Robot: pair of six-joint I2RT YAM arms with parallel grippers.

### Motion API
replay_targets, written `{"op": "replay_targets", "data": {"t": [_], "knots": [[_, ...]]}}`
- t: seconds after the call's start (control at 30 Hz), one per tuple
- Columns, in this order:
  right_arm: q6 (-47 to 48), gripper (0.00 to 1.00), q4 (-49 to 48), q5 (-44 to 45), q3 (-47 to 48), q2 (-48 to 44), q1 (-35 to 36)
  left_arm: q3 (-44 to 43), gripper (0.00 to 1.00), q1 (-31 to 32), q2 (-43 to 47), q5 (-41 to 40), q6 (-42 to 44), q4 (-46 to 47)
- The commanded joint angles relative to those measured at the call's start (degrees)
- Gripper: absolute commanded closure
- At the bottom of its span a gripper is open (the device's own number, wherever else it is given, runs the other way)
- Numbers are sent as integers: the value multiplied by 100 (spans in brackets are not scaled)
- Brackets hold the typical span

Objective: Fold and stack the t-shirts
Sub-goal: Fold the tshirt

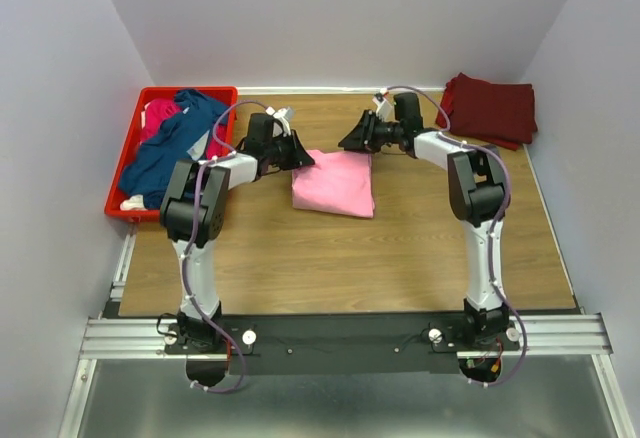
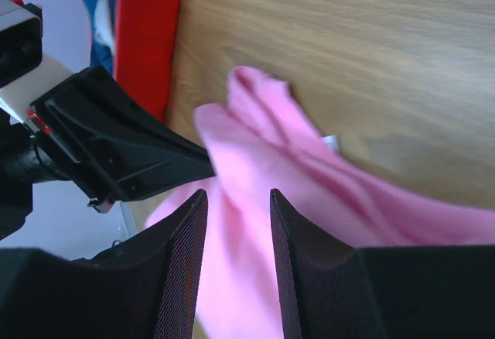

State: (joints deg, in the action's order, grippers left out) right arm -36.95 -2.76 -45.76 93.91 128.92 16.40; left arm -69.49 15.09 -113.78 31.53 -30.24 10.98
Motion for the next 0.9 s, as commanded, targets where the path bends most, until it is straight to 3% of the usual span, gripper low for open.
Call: {"op": "replay_targets", "data": {"t": [0.0,0.2,0.33,0.43,0.57,0.73,0.87], "knots": [[-603,55,-989,-548,-31,720,-339,-599,85,-59,-662,144,-201,273],[-770,55,-1095,-539,-127,846,-506,-838,80,-94,-928,160,-246,168],[-1041,54,-1138,-548,-347,-85,-463,-654,60,-103,-217,170,-237,-17],[-1663,53,-1602,-836,-689,-709,-305,-548,54,-94,556,108,-237,-166],[-2491,53,-2780,-1067,-1444,-1123,143,-224,55,-7,1339,134,-245,-421],[-2685,53,-3387,-804,-2654,-1282,776,1039,70,257,1911,144,-316,-405],[-2687,55,-4092,-513,-3607,-1081,733,1947,78,275,1746,-85,-421,61]]}}
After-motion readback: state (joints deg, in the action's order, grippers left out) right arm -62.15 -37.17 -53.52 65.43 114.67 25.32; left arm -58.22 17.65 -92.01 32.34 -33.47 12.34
